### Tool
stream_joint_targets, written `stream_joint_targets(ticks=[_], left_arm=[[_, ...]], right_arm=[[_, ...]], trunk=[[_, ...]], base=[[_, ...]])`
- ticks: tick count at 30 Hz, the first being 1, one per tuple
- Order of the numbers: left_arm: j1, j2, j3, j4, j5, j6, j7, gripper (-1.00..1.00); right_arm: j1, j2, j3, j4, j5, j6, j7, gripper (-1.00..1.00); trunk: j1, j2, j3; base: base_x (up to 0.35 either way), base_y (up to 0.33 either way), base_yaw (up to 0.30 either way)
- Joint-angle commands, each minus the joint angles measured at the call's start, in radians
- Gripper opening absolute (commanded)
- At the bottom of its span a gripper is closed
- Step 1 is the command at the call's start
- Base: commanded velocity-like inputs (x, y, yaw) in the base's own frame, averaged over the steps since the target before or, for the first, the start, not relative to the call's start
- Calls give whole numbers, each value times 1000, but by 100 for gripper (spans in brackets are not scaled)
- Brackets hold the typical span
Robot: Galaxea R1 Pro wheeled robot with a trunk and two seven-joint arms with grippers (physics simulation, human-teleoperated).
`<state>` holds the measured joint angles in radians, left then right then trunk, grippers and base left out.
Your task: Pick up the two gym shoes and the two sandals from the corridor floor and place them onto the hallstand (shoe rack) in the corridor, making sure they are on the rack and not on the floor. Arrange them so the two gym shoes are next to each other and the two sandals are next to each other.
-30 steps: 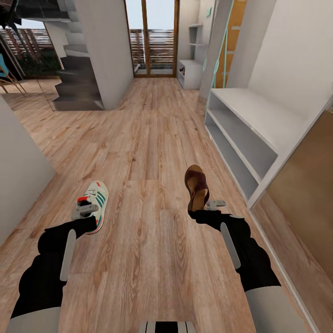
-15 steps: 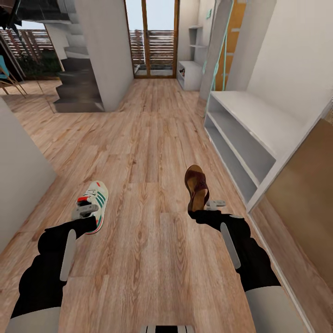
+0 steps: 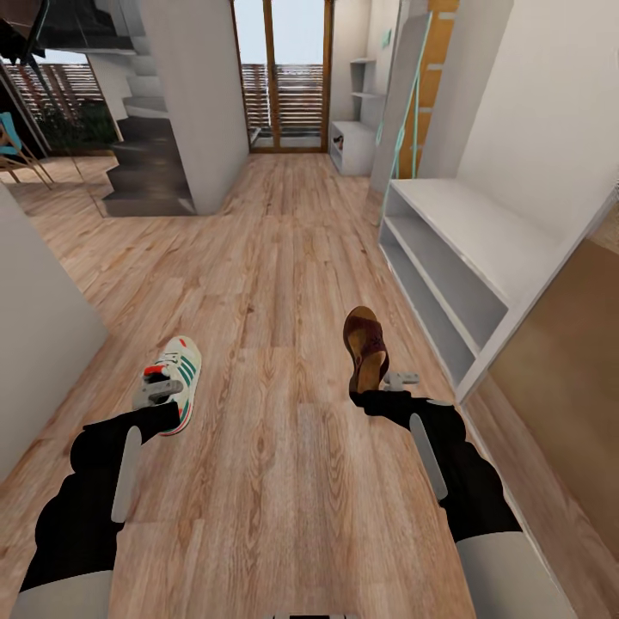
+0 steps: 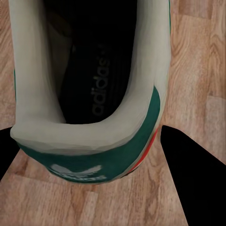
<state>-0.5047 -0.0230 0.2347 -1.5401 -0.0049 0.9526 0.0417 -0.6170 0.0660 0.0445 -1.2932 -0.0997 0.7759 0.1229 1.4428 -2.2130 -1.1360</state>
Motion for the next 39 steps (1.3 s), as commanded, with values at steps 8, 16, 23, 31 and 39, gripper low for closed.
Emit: stream_joint_targets(ticks=[8,16,23,31,39], left_arm=[[0,0,0,0,2,0,0,-100],[1,0,0,0,5,0,0,-100],[7,0,-3,0,4,0,-1,-100],[32,0,-13,0,6,-1,-5,-100],[34,0,-17,0,6,-2,-5,-100]], right_arm=[[0,0,0,0,-3,0,-3,-100],[-1,0,0,0,-3,0,-3,-100],[-1,0,0,0,-3,0,-3,-100],[0,0,0,0,-3,0,-4,-100],[-1,0,0,0,0,0,-6,-100]], trunk=[[0,0,12],[0,0,25],[0,0,35],[0,0,36],[0,0,35]], base=[[0,0,0],[0,0,0],[0,0,0],[35,0,0],[302,0,7]])
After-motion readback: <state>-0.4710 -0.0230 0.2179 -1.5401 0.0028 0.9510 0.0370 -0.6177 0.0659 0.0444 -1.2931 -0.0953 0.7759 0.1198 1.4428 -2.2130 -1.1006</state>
